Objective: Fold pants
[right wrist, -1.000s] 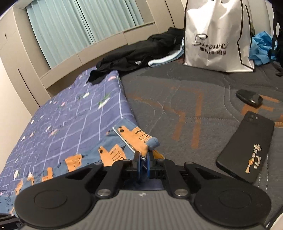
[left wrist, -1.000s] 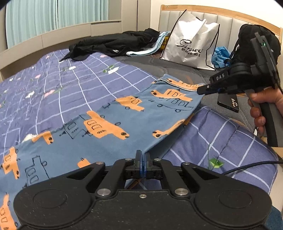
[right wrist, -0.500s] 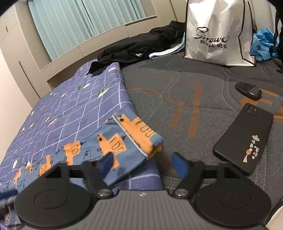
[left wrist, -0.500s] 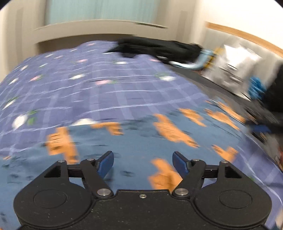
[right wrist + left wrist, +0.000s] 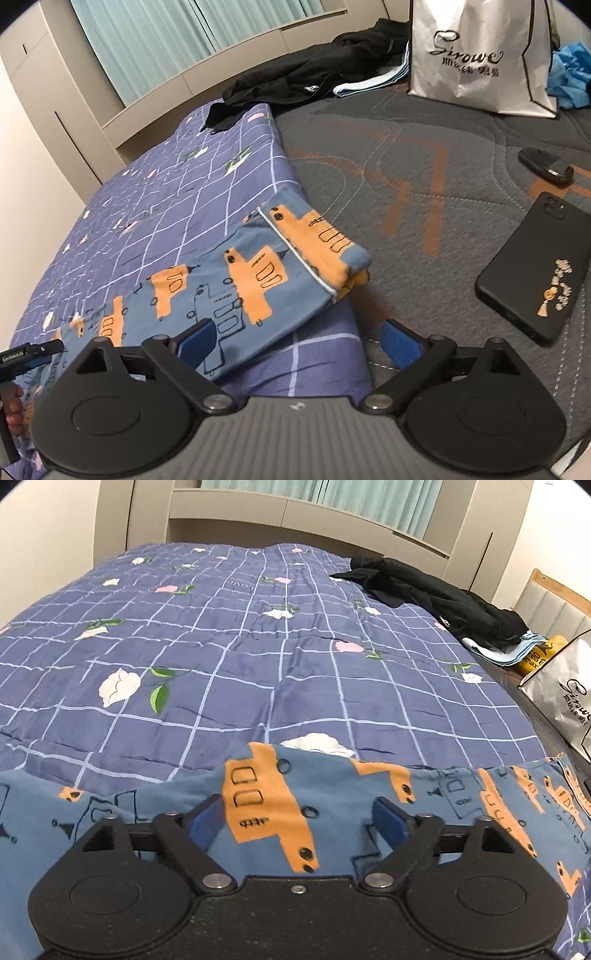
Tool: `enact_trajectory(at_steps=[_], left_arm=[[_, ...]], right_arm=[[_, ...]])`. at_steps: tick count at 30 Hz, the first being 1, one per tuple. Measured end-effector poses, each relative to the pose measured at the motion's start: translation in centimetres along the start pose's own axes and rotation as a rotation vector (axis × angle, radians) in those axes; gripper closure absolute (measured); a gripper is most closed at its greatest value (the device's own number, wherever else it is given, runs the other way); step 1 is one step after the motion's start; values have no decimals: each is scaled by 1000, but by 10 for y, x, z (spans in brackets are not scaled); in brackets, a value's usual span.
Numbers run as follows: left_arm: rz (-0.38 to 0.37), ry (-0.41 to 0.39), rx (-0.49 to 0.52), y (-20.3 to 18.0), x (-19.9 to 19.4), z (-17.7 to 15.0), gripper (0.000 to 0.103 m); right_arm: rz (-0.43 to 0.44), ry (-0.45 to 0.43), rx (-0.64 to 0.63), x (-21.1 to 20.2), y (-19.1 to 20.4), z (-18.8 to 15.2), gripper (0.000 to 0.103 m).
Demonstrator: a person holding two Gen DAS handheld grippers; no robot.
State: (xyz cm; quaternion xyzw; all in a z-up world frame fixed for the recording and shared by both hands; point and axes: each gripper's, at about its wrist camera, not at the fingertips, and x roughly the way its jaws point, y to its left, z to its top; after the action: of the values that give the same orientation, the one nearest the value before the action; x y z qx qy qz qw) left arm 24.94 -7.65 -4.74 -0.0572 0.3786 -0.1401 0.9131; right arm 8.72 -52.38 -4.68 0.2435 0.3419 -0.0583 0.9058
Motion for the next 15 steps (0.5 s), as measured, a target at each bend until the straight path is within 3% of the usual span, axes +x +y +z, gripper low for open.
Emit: enact_trajectory(at_steps=[3, 9, 12, 15], left_arm=[[-26, -38, -1, -13, -13, -10, 4], [-168, -41, -2, -46, -29, -37, 1], [-190, -46, 49, -61, -32, -44, 1], [-217, -36, 52, -69, -34, -43, 1]], right_arm=[[30, 8, 35, 4, -2, 0, 4], [96, -15, 148, 13, -14, 6, 6], [125, -63, 226, 14, -23, 9, 16], [139, -113, 299, 13, -31, 10, 40]])
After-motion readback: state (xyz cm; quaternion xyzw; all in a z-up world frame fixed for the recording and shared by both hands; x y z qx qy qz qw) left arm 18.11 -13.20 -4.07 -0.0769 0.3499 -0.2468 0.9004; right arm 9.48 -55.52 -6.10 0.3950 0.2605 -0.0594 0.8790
